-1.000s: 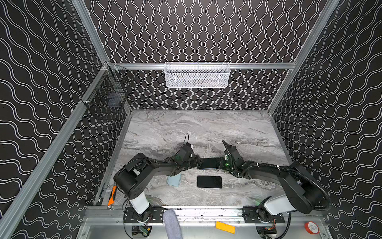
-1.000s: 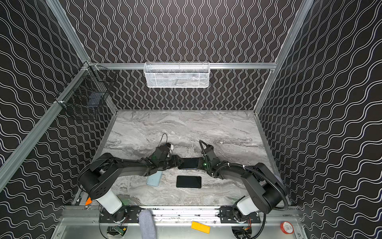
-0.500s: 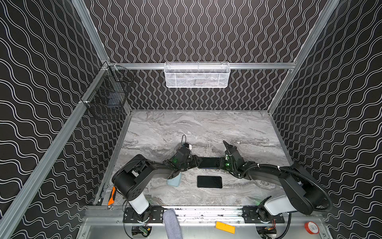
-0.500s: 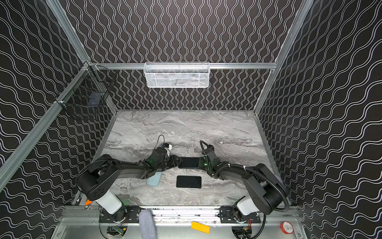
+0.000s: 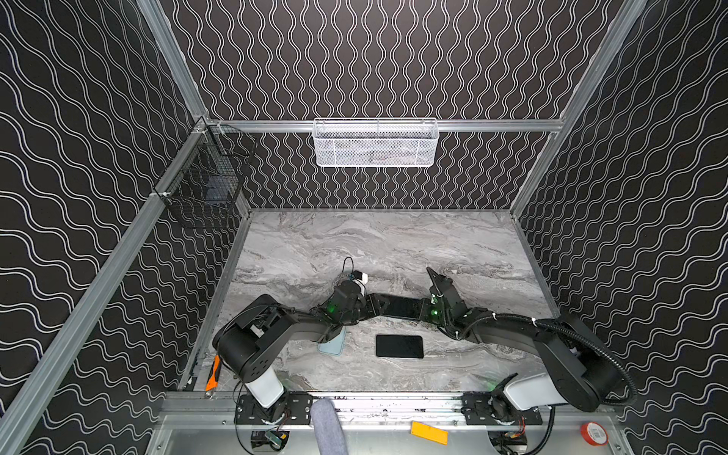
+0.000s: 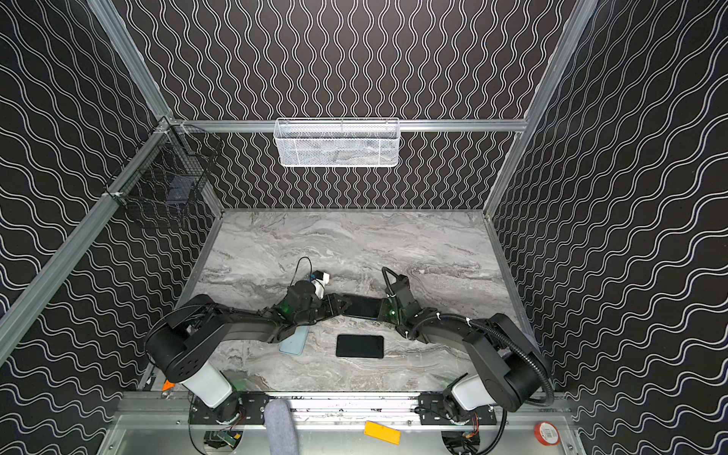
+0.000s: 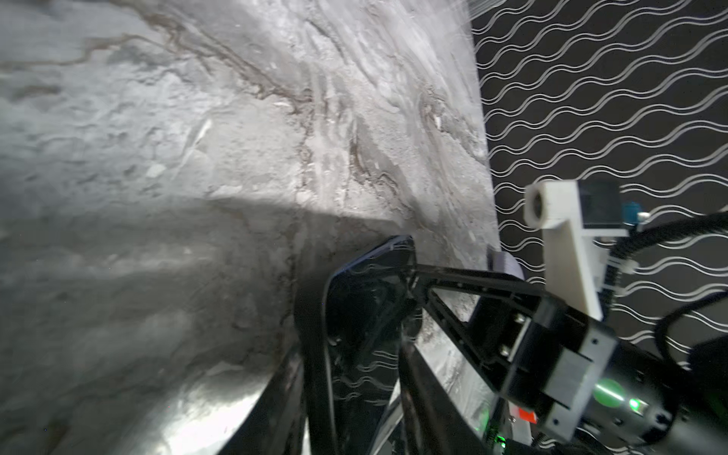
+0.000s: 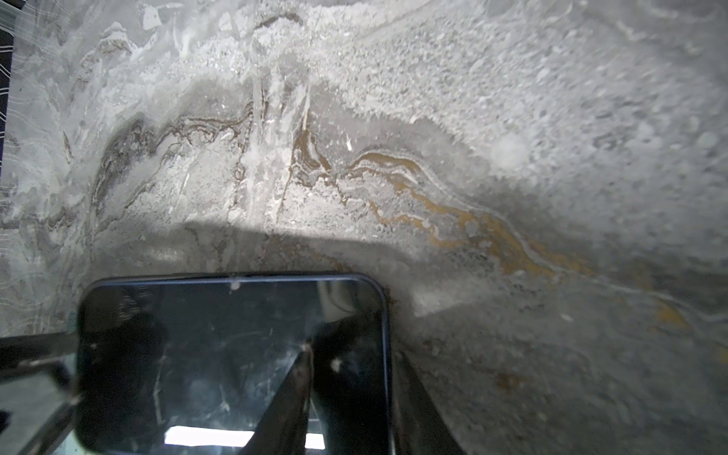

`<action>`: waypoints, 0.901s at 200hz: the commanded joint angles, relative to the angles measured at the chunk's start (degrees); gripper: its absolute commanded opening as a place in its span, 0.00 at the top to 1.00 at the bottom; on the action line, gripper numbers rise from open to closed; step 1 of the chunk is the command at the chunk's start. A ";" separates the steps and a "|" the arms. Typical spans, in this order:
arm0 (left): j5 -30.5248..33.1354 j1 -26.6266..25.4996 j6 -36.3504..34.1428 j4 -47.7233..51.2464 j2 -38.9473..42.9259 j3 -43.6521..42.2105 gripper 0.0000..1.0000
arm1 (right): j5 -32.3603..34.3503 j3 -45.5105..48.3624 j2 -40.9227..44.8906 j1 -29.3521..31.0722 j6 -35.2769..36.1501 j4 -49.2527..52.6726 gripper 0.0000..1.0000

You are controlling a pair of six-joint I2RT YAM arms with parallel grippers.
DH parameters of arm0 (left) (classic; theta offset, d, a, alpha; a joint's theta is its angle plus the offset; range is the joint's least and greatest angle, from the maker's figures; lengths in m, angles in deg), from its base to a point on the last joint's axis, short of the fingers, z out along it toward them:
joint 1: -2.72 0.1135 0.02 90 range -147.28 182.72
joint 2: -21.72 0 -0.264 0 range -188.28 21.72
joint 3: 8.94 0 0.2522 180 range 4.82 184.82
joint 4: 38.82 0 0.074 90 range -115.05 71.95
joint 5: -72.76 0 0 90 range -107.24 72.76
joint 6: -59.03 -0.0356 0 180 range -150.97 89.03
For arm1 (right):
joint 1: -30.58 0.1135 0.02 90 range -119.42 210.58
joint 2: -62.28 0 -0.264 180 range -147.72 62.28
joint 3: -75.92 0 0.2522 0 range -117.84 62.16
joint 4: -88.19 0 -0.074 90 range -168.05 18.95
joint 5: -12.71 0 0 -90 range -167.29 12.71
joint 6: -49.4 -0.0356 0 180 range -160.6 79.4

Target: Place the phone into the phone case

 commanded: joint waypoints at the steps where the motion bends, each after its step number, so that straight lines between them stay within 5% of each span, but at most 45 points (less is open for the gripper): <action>1: -9.97 -0.51 0.89 -13.93 0.16 -0.06 0.59 | -4.49 0.47 -0.52 0.47 -0.07 3.59 0.66; 86: -9.11 -0.22 -0.10 -8.47 0.91 0.20 0.73 | -4.00 0.64 0.46 0.46 0.08 3.89 0.66; 180: -9.63 1.73 -1.54 -4.69 1.87 -1.44 1.00 | -3.50 0.94 2.22 0.47 0.03 4.41 0.65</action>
